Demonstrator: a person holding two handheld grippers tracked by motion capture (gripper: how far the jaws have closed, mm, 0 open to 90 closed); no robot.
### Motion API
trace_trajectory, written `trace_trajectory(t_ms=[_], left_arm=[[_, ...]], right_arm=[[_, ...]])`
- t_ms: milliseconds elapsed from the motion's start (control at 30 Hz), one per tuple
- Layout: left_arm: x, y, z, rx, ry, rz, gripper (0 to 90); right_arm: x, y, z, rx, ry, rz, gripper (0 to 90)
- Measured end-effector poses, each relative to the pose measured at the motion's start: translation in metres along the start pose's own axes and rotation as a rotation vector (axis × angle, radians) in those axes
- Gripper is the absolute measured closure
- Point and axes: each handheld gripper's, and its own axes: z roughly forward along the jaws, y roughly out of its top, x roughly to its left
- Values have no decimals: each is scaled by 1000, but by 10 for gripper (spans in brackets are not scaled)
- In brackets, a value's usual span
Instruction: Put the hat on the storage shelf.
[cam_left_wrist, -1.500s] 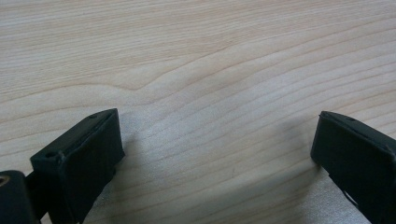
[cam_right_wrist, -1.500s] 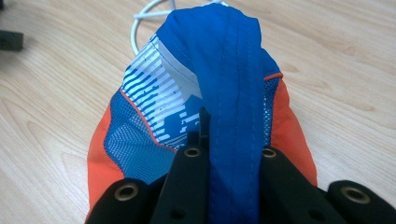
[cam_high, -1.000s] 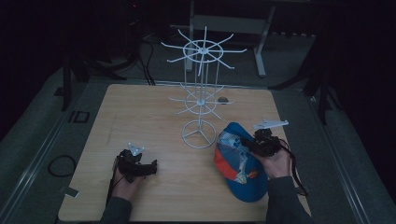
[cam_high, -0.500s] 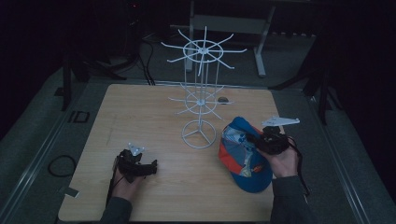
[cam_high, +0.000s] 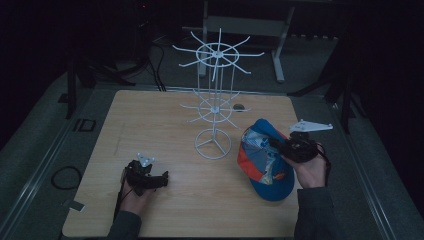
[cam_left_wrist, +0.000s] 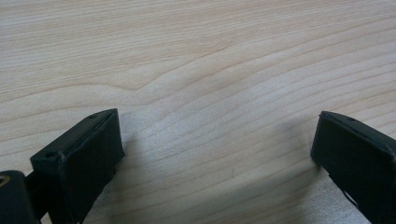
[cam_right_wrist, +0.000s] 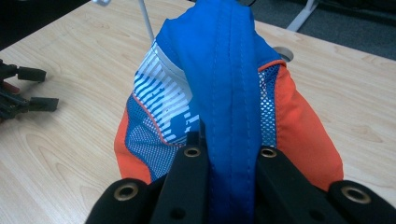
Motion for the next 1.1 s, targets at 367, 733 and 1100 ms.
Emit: trace_trajectory(t_ms=[367, 733, 1100], left_arm=[[0, 0, 0, 0, 0, 0, 26], [0, 0, 0, -1, 3, 1, 26], [0, 0, 0, 0, 2, 0, 26]], right_arm=[[-1, 8, -9, -21, -7, -20, 885], [-2, 16, -22, -45, -15, -37, 884], [-1, 25, -31, -71, -8, -58, 884]])
